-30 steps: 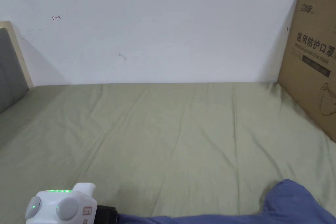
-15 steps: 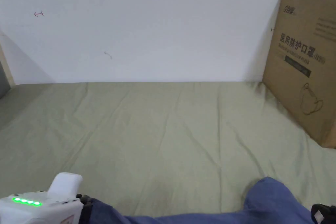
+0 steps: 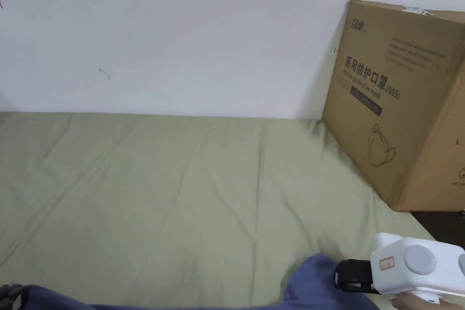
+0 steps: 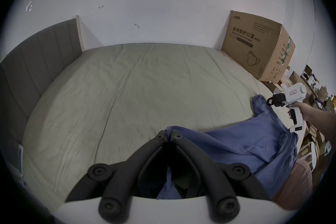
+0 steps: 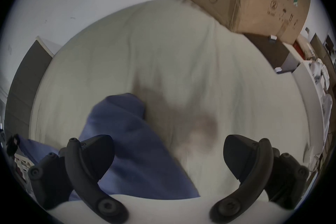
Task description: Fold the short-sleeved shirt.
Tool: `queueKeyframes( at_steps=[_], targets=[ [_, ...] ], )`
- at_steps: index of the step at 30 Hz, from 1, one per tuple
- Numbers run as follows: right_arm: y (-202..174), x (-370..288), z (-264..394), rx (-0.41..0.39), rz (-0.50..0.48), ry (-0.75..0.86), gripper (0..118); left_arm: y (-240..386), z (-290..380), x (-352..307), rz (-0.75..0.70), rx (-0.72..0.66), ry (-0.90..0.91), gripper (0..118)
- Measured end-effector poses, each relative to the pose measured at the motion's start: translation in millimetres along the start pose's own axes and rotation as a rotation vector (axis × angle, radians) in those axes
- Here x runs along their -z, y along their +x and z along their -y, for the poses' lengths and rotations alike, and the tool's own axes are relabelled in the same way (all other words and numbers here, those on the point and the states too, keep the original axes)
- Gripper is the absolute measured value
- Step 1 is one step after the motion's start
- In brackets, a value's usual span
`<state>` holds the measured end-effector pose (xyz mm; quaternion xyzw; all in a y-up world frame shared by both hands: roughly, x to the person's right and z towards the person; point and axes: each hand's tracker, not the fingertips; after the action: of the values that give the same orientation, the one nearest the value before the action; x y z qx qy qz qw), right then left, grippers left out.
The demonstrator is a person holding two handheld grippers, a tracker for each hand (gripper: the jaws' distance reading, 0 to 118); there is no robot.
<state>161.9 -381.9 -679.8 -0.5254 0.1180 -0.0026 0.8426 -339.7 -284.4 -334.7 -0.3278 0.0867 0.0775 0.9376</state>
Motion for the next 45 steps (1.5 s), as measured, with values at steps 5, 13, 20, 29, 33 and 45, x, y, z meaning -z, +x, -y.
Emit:
queueKeyframes(
  at_steps=[5, 13, 20, 29, 33, 45],
  targets=[
    [-16.1, 5.1, 8.9, -0.108, 0.089, -0.034, 77, -3.9, 5.7, 7.5, -0.027, 0.009, -0.047, 1],
    [-20.0, -37.1, 24.6, -0.09, -0.086, 0.069, 3, 0.1, 15.8, 16.1, -0.063, -0.014, -0.088, 1],
    [15.0, -98.5, 14.5, 0.106, -0.086, 0.319, 3, -4.5, -4.0, 15.5, -0.111, -0.03, 0.026, 1],
    [16.0, -154.6, 11.3, 0.149, -0.087, 0.469, 3, -11.6, -34.4, 19.7, -0.067, -0.029, 0.137, 1],
    [19.7, -164.4, 36.2, 0.114, -0.06, 0.47, 3, -10.9, -21.7, 11.5, -0.053, -0.011, 0.107, 1],
    [66.9, -204.6, 210.8, 0.059, -0.063, 0.111, 3, -21.8, 112.1, -65.1, 0.064, -0.035, -0.168, 1]
  ],
)
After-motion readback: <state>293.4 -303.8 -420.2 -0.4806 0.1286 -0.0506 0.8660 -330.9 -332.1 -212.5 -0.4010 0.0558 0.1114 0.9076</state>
